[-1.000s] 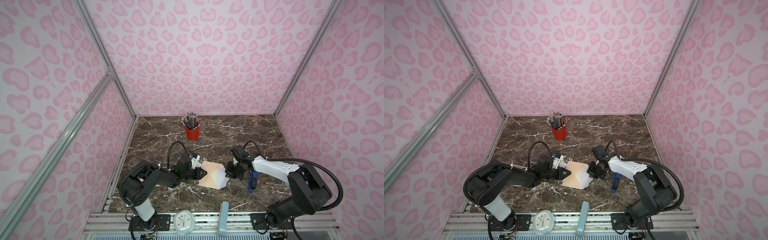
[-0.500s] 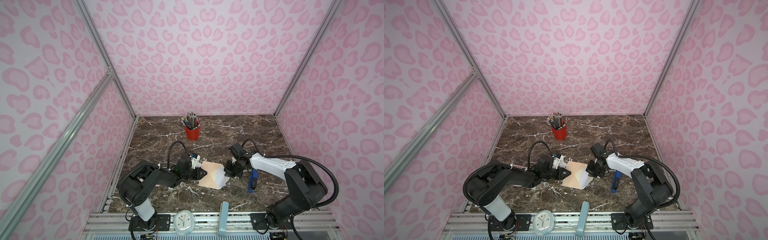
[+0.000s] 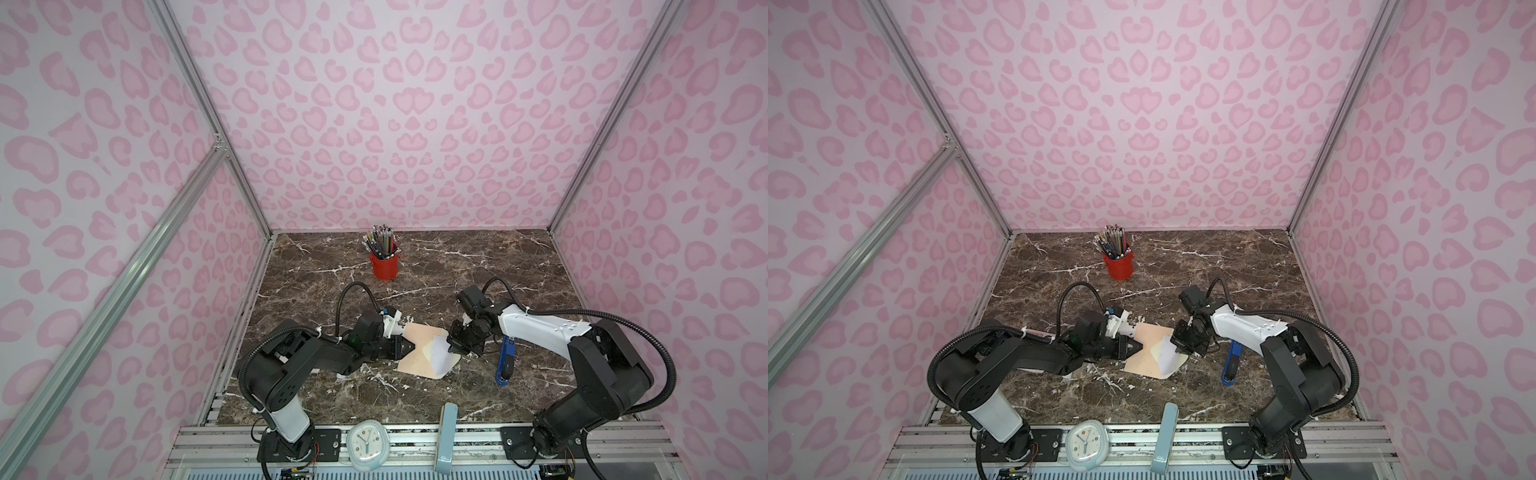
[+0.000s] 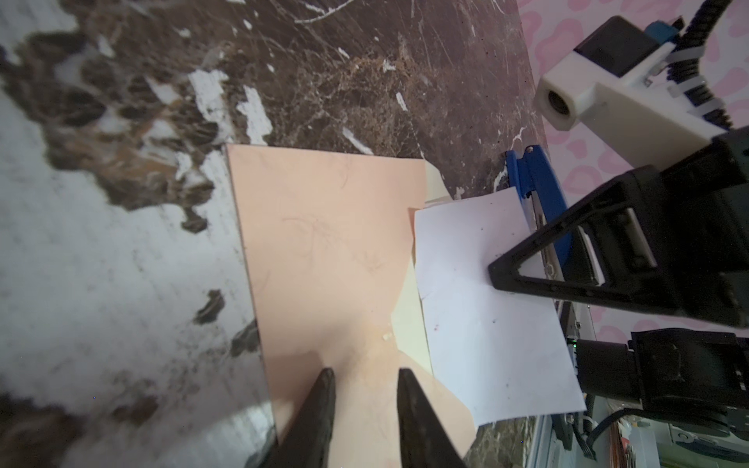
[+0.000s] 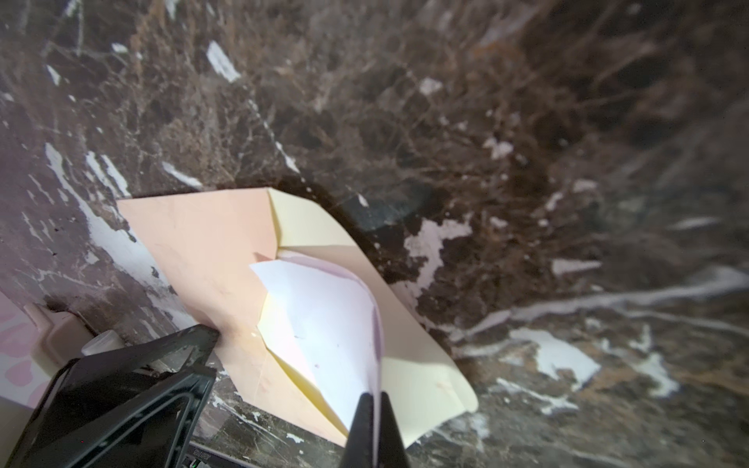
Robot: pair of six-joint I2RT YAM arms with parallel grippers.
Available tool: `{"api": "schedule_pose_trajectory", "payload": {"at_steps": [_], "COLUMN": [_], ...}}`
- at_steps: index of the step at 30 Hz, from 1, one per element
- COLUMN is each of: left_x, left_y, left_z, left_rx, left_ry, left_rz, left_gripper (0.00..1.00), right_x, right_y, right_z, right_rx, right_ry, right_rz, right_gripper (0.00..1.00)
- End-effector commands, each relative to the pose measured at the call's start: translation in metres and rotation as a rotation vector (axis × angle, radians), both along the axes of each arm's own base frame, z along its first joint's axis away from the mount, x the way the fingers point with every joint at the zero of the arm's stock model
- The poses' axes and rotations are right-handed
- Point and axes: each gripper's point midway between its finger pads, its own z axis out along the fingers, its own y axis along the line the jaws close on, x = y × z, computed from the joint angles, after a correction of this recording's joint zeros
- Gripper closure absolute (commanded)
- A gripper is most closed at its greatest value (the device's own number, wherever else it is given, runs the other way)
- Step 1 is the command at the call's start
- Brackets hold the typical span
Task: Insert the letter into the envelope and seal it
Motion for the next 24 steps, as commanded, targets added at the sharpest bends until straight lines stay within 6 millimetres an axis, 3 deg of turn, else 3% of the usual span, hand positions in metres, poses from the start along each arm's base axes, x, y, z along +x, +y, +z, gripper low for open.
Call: {"api": "schedule_pose_trajectory", "payload": {"at_steps": [1,24], "left_x": [-0.0140,-0.0157], "left_y": [0.0163,0.0147], "left_z": [-0.0265,-0.0195], "left_rx": [0.099,0.071], "left_ry": [0.099,0.066], "left_rz": [0.024,0.006], "left_gripper": [0.70,0.69], "right_x": [-0.0074,-0.0073], "right_y": [-0.0075,-0.0065], "right_z": [-0.0005,-0.0018], "right_rx": [-0.032,-0.071], "right_ry": [0.022,0.074], "right_rz": [0.001,-0.003], "right_gripper": [1.00,1.00]}}
